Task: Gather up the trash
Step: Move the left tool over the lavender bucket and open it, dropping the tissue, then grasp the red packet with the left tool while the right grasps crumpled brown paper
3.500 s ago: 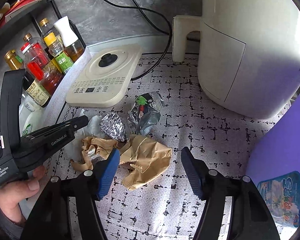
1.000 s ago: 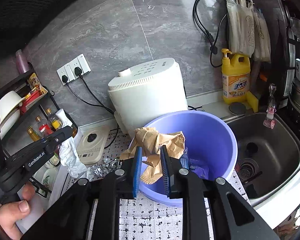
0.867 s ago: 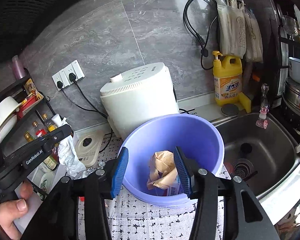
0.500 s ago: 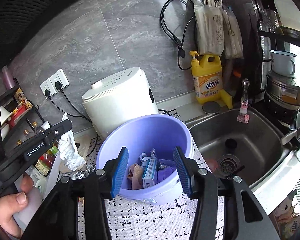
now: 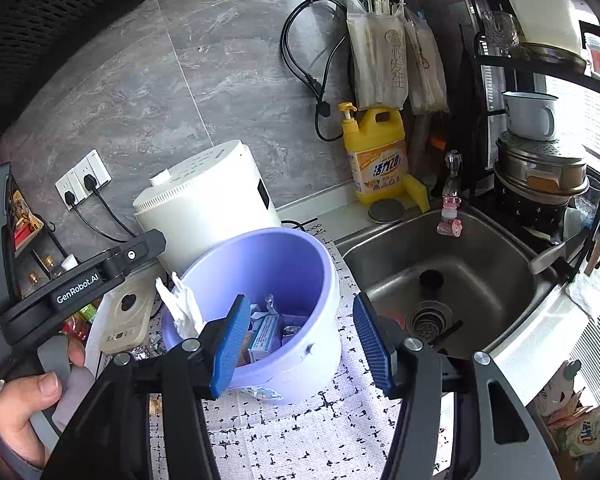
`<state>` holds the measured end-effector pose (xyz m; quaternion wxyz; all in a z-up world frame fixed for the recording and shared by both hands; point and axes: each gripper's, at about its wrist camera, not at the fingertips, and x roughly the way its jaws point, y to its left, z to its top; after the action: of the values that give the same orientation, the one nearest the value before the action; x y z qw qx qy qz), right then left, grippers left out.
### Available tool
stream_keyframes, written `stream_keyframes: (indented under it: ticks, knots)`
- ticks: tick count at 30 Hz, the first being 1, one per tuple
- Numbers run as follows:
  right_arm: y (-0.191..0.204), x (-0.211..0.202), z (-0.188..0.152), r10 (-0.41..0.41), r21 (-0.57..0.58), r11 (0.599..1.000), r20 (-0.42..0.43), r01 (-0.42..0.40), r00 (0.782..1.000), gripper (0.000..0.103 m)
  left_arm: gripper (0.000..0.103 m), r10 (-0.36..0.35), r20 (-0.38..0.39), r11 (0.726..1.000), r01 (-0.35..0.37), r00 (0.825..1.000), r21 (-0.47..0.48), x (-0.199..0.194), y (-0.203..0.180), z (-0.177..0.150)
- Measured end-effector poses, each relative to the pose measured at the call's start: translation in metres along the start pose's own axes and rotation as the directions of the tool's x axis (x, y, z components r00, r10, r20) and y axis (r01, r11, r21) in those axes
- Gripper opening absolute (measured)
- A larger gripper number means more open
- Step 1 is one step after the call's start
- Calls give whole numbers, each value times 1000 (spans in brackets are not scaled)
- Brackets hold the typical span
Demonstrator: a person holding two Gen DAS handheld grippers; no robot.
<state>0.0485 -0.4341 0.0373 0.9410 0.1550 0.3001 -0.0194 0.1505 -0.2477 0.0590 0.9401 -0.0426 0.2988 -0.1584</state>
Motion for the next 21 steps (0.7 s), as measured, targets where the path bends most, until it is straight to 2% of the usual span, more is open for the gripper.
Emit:
stream_keyframes:
  ticks: [1,5,7,14,21]
  knots:
    - [1,0,0,2,-1,1000,1,-2,1000,55,79,7,-3,1000,-7,1000,1,0,3,0]
    - [8,6,-1,17,-7,1000,-6,-17,1000,62,89,40,6,999,-40,999,-16,-5,18,0]
    - [15,7,-2,31,-21,999,-2,-31,1000,72,93,54,11,998,-54,998,-24,-9,27,0]
    - [48,20,-5,103,-76,992,-23,-104,994,83,95,141,8,987,-140,990,-78,-25,62,-7]
    - [87,35,-12,181,-137,972,-72,-189,981,90,95,248,-3,957,-245,969,-156,-45,106,-19]
